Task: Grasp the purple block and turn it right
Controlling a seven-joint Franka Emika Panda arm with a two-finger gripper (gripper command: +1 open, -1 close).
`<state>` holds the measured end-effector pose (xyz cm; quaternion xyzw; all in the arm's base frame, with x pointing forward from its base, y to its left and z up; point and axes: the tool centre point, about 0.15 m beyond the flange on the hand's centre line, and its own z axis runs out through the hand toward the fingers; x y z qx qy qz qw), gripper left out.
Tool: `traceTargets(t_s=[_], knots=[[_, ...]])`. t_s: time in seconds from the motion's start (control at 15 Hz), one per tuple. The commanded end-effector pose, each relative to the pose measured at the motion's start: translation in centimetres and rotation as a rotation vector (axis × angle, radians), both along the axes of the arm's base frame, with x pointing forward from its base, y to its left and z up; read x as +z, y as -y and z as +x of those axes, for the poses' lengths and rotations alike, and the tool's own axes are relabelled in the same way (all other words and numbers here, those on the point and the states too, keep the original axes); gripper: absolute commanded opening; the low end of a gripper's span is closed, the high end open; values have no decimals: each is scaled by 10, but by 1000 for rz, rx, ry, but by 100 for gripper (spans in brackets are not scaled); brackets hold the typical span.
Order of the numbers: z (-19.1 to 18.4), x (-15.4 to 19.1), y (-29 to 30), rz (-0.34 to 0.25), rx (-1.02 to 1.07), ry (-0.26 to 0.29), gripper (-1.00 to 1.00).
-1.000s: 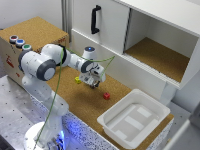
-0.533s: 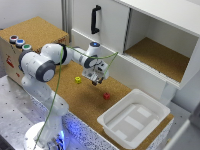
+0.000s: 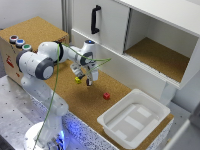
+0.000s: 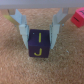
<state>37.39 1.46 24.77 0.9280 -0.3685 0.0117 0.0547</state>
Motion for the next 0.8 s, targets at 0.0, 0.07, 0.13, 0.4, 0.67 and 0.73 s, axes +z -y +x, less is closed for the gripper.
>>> traceTargets(t_s=[0.0, 0.07, 0.13, 0.4, 0.67, 0.73], knots=[[13, -12, 29, 114, -343, 18, -100], [14, -20, 36, 145, -414, 14, -100], [14, -30, 44, 177, -499, -3, -100], [10, -42, 51, 208, -760, 28, -100], [26, -38, 46, 164, -740, 108, -100], [27, -43, 45, 174, -735, 144, -100]])
